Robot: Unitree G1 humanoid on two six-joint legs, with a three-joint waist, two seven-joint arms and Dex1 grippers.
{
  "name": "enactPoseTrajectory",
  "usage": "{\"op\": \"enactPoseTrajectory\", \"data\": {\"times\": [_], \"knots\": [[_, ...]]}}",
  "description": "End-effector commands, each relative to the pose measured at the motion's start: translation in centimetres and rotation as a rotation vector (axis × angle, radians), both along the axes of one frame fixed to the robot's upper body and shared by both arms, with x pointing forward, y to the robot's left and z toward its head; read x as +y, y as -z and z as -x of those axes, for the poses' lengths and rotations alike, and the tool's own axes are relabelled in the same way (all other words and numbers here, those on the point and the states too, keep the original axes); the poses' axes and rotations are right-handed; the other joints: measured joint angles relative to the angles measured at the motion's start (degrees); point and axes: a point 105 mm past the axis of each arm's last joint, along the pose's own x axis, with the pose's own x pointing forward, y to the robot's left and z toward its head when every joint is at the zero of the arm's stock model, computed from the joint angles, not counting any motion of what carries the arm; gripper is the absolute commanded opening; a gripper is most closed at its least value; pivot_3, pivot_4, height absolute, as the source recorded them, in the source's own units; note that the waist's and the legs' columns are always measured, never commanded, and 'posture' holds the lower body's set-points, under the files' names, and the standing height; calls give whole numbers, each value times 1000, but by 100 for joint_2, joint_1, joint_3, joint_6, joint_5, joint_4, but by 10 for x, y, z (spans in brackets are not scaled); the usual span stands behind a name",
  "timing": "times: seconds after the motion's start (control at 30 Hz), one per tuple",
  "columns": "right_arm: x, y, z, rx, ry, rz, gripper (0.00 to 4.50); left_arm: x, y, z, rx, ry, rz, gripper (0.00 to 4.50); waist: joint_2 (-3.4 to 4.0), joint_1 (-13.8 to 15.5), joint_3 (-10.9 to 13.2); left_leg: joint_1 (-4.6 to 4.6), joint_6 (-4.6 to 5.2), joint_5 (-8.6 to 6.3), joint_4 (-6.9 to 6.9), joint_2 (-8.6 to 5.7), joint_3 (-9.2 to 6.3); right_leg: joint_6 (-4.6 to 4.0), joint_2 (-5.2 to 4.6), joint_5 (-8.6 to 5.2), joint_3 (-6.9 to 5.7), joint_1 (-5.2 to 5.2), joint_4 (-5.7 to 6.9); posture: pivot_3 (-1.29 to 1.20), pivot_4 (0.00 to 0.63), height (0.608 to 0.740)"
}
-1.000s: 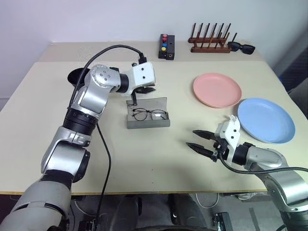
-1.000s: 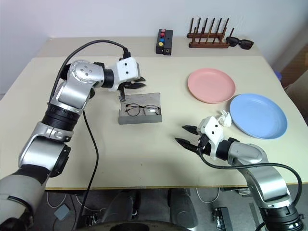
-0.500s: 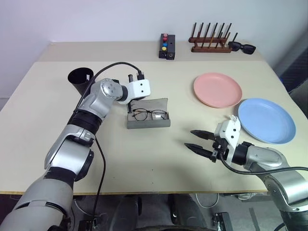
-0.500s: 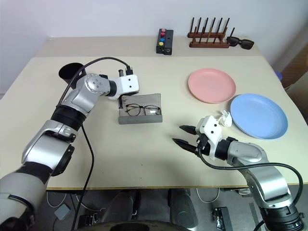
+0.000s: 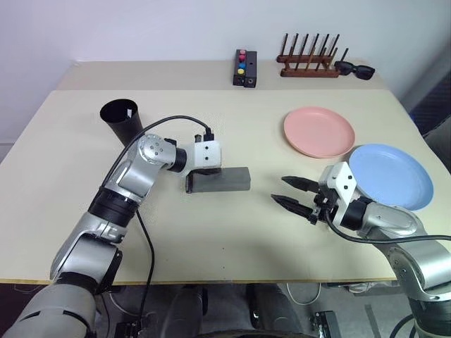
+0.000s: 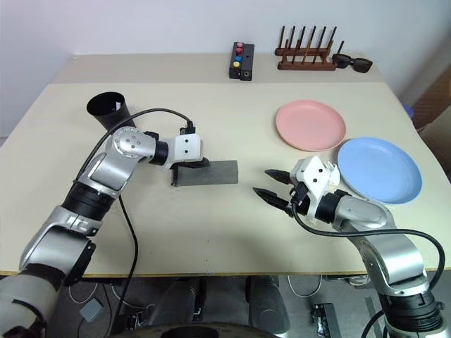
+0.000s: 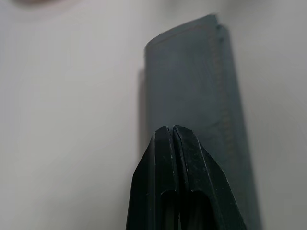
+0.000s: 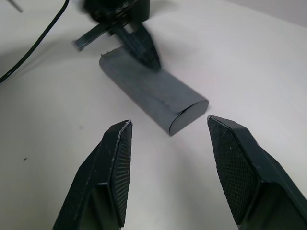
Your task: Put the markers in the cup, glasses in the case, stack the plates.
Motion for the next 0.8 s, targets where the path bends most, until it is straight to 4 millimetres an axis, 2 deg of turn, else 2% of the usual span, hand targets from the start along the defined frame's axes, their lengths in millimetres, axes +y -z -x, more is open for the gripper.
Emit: {"op": "enactPoseTrajectory", "data": {"times": [0.03,0.2,0.4,0.47,0.57,0.63,0.8], "knots": [[1,-8,0,-38,-3,-8,2526,2,2,5,-11,3,-26,53,0,-5,0,1,0,0,0,-1,0,0,0,0,0,1,0,0,150,735],[-5,-8,-1,-29,11,0,2526,0,-3,2,-36,-14,3,53,0,-7,0,2,0,0,0,-1,1,0,0,0,0,1,0,0,150,735],[-35,-9,-11,-49,143,52,2526,-14,-52,-5,-144,-53,295,53,0,5,0,-1,0,0,1,0,1,0,-3,0,0,1,-2,0,150,735],[-46,-11,-12,-58,183,70,2526,-12,-59,-4,-135,-74,346,53,0,1,0,-2,0,0,1,-1,1,0,-5,0,0,0,-2,0,150,735],[-70,-9,-11,-59,266,127,2526,-8,-56,5,-125,-71,356,53,3,-18,-2,1,0,0,-1,0,2,0,-3,0,1,0,-1,0,150,735],[-92,-6,-11,-63,350,190,2526,-8,-50,18,-71,-41,373,53,6,-21,-3,3,0,0,-2,1,3,0,-3,0,2,0,0,0,150,735],[-132,-5,-9,-58,501,264,2526,-13,-34,52,50,57,377,53,5,-8,-3,4,0,0,-1,2,6,-1,-3,0,5,1,2,0,150,735]]}}
